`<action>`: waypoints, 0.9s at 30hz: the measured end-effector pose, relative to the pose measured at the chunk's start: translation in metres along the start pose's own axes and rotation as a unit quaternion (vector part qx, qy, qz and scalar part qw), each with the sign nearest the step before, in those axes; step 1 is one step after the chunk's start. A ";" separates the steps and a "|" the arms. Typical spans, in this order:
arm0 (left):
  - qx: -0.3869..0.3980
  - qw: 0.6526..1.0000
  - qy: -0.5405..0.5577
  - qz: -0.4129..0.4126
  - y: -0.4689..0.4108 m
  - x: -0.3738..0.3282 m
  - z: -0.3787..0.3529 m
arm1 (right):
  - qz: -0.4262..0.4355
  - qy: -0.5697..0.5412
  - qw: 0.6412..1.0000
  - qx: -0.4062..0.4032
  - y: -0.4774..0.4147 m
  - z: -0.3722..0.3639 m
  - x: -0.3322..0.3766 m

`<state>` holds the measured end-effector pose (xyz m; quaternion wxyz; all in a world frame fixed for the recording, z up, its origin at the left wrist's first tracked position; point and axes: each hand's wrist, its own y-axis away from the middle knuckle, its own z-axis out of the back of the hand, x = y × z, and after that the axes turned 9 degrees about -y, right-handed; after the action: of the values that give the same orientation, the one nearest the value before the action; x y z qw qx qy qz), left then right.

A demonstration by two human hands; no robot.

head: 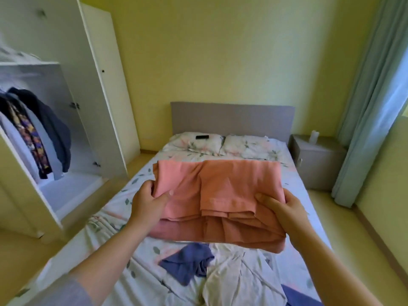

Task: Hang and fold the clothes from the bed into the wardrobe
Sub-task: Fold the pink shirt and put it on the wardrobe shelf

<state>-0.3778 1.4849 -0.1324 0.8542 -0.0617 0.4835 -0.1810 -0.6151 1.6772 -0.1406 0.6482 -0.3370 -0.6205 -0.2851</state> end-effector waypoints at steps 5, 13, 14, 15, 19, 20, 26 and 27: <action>-0.071 0.996 -0.005 -0.060 -0.019 -0.047 0.065 | 0.076 -0.033 0.996 0.026 -0.012 -0.020 0.075; -0.125 0.989 -0.017 -0.078 -0.044 -0.044 0.174 | 0.126 -0.065 0.987 0.079 -0.010 -0.117 0.136; -0.132 0.988 -0.017 -0.076 -0.048 -0.037 0.191 | 0.127 -0.069 0.986 0.090 -0.007 -0.135 0.142; -0.140 0.987 -0.019 -0.075 -0.052 -0.029 0.209 | 0.128 -0.072 0.984 0.099 -0.003 -0.153 0.148; -0.173 0.982 -0.021 -0.079 -0.066 0.005 0.286 | 0.144 -0.091 0.977 0.133 0.020 -0.233 0.170; -0.179 0.980 -0.021 -0.079 -0.069 0.014 0.306 | 0.148 -0.092 0.975 0.141 0.027 -0.253 0.175; -0.213 0.974 -0.033 -0.076 -0.090 0.073 0.413 | 0.159 -0.093 0.967 0.177 0.065 -0.371 0.193; -0.216 0.973 -0.033 -0.073 -0.095 0.082 0.425 | 0.162 -0.093 0.966 0.181 0.070 -0.389 0.195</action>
<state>-0.0023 1.3371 0.0511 0.8206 -0.2861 0.4767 -0.1323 -0.3086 1.4221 0.0471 0.6753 -0.3356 -0.6562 -0.0266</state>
